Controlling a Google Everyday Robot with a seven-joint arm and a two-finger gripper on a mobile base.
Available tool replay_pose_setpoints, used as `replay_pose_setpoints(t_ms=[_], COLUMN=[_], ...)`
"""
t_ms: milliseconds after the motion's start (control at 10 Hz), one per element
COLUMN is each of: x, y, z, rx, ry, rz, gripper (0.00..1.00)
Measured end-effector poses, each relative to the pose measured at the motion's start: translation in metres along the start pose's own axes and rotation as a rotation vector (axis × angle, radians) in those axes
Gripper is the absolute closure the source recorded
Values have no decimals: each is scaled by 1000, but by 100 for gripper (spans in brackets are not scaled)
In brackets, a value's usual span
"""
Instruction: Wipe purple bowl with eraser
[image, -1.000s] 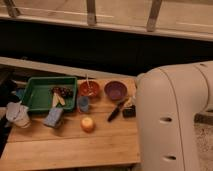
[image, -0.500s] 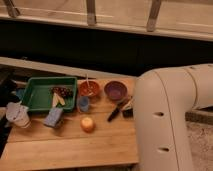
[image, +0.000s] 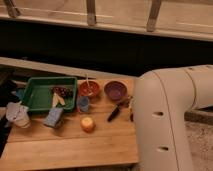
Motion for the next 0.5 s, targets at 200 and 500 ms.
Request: replay_pose_setpoints(t_ms=[200, 500], x=[0, 18], y=[3, 14], z=[0, -26], rx=[-4, -88], ry=[-2, -8], rz=[-4, -54], gripper=[100, 100])
